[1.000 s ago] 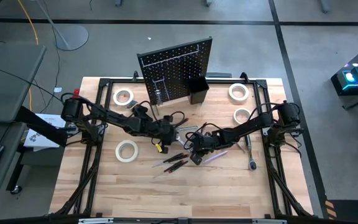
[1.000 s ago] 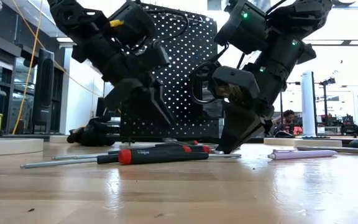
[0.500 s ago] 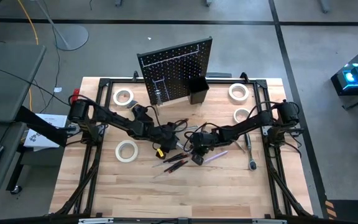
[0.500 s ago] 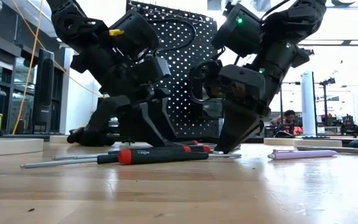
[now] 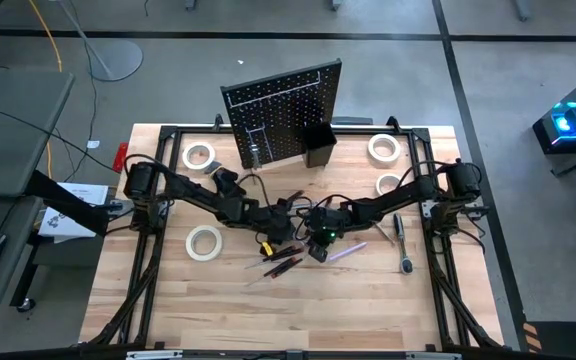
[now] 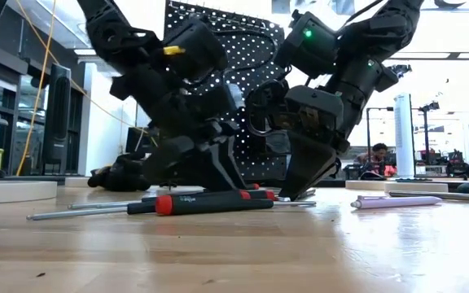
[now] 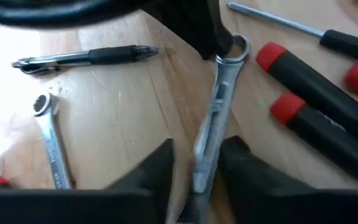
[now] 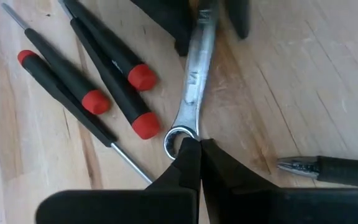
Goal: Hang tools onto peg board
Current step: Hang the silver wrench on the peg board
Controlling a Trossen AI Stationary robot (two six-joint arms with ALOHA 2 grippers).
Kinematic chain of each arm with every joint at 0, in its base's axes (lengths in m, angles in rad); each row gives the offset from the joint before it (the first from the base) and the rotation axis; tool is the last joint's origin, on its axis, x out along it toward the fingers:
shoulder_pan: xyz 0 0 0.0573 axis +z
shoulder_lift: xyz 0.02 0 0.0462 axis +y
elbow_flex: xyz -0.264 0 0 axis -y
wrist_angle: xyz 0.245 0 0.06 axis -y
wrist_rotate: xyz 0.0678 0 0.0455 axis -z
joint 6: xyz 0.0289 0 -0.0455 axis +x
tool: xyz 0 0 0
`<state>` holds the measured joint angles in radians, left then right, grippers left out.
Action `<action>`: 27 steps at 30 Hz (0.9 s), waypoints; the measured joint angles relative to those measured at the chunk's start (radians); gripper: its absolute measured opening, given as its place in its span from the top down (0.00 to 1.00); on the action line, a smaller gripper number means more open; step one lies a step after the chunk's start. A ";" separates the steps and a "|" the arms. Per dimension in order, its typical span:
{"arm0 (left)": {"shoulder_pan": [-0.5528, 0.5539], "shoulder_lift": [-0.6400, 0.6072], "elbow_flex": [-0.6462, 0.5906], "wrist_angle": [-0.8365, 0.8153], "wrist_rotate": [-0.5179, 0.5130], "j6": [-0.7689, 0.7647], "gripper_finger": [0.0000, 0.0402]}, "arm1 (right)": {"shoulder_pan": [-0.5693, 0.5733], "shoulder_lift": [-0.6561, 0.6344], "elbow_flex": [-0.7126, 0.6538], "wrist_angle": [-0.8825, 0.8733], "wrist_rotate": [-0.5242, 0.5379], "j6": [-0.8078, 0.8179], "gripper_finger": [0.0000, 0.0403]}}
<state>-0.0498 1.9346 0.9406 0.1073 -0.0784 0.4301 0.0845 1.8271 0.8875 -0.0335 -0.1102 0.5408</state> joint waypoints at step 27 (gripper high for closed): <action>-0.028 -0.365 -0.029 -0.530 0.027 -0.465 1.00 | 0.000 -0.402 0.003 -0.283 0.161 -0.078 1.00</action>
<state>-0.0779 1.5697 0.9119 -0.4229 -0.0516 -0.0351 0.0847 1.4253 0.8902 -0.3166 0.0512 0.4625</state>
